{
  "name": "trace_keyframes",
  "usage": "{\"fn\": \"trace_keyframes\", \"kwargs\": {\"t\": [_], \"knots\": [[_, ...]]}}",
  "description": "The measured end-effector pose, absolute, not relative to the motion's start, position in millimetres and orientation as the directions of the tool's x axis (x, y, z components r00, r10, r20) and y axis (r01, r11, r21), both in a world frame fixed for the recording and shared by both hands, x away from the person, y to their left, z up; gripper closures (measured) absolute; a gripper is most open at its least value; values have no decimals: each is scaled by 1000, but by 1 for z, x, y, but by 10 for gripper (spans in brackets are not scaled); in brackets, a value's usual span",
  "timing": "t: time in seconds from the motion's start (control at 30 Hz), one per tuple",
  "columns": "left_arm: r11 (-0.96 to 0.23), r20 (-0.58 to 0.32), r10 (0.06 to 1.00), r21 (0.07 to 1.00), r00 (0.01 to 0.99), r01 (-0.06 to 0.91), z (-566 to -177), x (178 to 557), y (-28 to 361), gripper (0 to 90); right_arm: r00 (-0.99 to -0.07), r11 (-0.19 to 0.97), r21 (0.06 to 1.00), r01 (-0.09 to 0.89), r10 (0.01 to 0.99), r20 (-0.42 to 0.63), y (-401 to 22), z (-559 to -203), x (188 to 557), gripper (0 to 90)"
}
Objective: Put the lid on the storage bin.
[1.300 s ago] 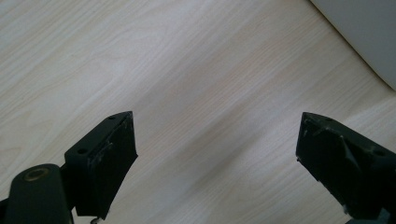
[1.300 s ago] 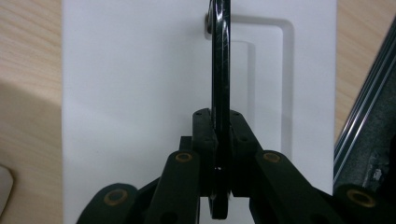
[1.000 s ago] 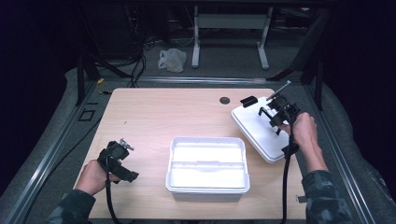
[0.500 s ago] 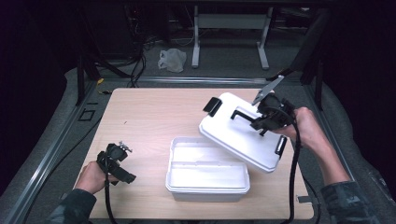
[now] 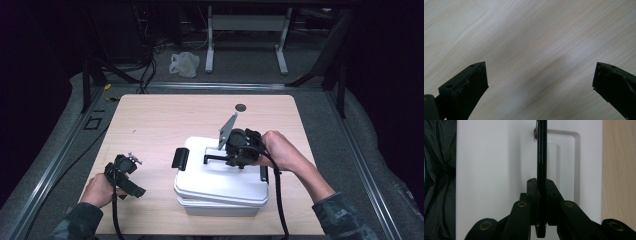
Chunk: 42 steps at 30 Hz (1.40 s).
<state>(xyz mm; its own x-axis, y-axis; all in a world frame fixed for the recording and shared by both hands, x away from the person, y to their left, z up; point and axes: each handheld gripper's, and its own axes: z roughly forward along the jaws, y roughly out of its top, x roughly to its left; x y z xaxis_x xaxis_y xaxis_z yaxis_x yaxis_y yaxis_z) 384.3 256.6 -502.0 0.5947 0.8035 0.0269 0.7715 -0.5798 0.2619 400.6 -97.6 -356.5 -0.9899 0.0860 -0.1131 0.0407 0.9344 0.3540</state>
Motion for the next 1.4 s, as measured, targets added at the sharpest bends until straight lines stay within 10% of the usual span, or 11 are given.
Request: {"fn": "trace_keyframes", "kwargs": {"t": [0.47, 0.77, 1.4], "knots": [[-585, 29, 800, 255, 599, 769, -503, 384, 255, 0, -991, 945, 325, -15, 30, -134, -92, -376, 393, 827], [-588, 33, 798, 254, 601, 768, -503, 384, 256, 0, -979, 889, 443, 112, 175, -104, -124, -357, 384, 145], [-585, 40, 802, 255, 596, 770, -505, 386, 257, 0, -759, 698, 457, 551, 647, -72, -285, -429, 356, 0]]}}
